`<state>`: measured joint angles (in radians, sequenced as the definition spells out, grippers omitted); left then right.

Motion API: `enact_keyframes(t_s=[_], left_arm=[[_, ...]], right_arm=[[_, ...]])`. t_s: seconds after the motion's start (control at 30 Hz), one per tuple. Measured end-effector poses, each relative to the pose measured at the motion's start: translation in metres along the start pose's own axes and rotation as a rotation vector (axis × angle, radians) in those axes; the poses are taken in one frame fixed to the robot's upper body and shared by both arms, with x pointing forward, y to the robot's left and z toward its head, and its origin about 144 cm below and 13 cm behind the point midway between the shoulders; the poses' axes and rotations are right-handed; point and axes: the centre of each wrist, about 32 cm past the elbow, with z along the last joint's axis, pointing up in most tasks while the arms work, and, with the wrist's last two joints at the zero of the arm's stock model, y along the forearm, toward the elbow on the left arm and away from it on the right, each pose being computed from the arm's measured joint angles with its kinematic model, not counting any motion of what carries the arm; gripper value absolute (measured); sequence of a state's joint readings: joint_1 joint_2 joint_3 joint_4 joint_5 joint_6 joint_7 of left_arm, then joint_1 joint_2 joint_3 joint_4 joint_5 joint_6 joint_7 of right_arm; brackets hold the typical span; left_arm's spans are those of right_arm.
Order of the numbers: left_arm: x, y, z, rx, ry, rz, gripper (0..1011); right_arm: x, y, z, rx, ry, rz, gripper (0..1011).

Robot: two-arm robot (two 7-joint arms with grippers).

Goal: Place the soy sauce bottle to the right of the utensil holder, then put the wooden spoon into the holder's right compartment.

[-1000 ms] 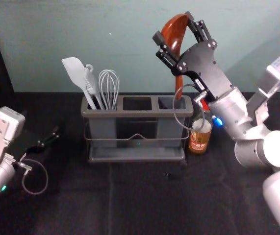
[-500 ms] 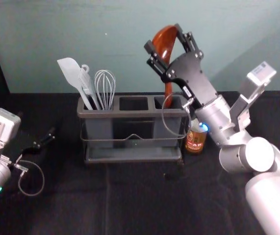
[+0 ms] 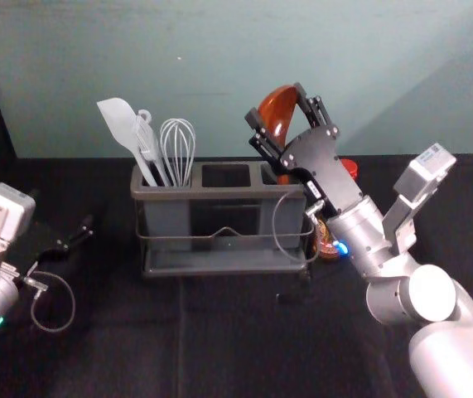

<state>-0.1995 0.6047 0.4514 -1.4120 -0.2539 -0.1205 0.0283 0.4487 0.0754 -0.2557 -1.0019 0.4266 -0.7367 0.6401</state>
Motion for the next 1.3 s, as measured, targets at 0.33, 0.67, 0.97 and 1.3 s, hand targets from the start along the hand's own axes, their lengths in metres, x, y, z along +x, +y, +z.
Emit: enact_keyframes(t_s=[0.33, 0.67, 0.97, 1.3], left_arm=[[0.000, 0.000, 0.000, 0.000, 0.000, 0.000, 1011], [0.000, 0.000, 0.000, 0.000, 0.000, 0.000, 1012], [0.000, 0.000, 0.000, 0.000, 0.000, 0.000, 1011], [0.000, 0.000, 0.000, 0.000, 0.000, 0.000, 1011]], right_arm=[[-0.005, -0.016, -0.013, -0.017, 0.029, -0.029, 838], [-0.010, -0.023, -0.018, -0.005, 0.055, -0.059, 838], [-0.010, -0.025, -0.017, 0.003, 0.054, -0.069, 838], [-0.010, -0.024, -0.012, -0.001, 0.049, -0.059, 838]])
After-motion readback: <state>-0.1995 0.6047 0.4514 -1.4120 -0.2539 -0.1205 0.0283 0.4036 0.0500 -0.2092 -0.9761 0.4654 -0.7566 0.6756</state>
